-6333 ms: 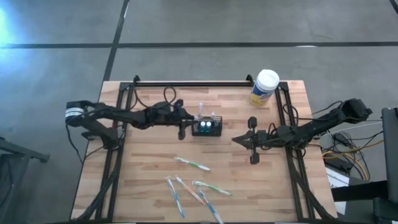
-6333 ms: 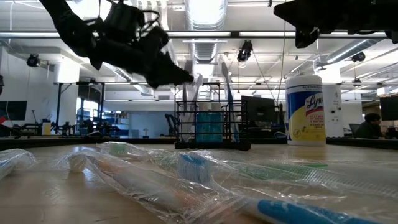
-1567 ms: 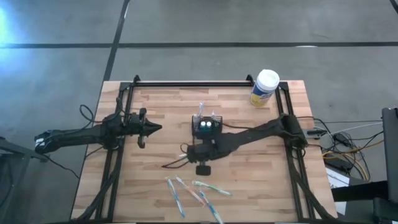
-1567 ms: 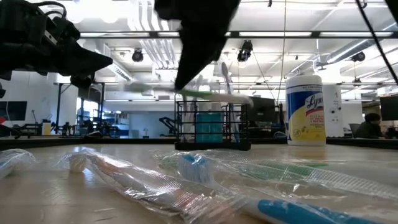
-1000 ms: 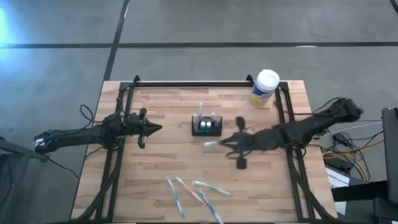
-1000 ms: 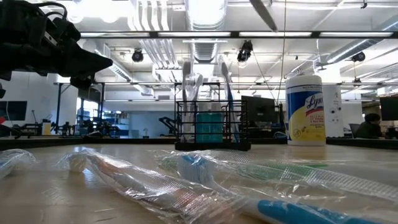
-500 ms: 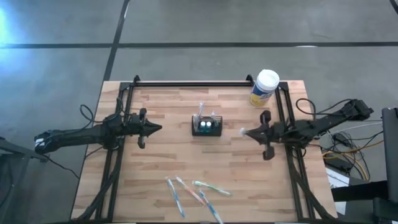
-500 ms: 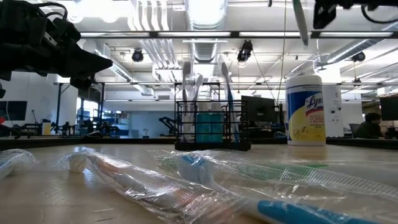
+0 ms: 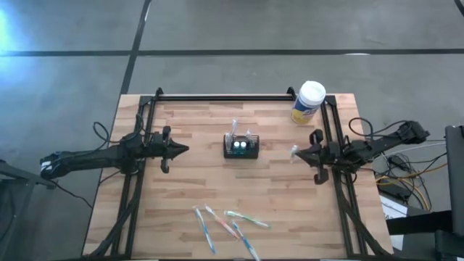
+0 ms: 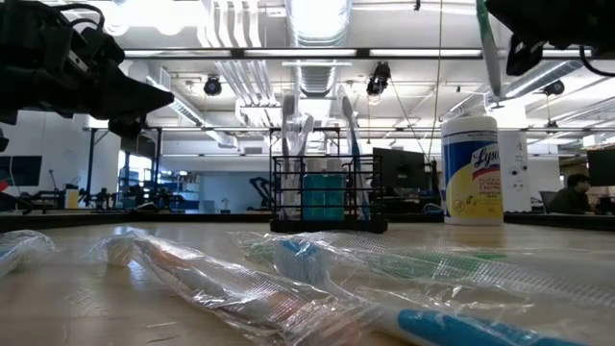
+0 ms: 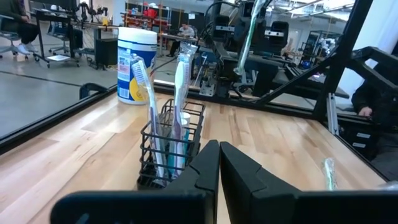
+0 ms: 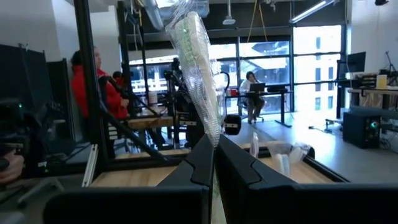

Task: Pick & Place toothbrushing station
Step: Put the top green toothbrush into the black organizer

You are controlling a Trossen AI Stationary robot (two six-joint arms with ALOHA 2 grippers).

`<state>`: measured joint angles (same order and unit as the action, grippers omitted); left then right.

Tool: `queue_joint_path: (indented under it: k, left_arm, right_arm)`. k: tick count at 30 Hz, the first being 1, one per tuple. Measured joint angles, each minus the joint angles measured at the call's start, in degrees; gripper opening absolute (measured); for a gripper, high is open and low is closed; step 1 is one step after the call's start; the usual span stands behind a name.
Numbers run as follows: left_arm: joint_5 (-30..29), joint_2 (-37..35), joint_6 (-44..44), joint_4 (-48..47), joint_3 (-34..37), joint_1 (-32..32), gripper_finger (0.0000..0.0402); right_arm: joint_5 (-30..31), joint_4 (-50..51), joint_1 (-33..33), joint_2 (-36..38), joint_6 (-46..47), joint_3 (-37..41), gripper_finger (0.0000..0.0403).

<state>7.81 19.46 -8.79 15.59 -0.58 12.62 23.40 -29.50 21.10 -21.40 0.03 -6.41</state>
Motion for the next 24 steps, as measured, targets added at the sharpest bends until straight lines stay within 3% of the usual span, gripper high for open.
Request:
queue_joint_path:
  k: [13,24]
  left_arm:
    - [0.04,0.02,2.44,0.05,0.0,-0.02,0.0018]
    - [0.08,3.25,2.43,4.41,-4.08,-0.11,0.0016]
  right_arm:
    - [0.2,0.04,0.0,4.37,2.93,4.13,0.0008]
    - [0.2,-7.64,0.0,-7.2,5.23,2.9,0.0008]
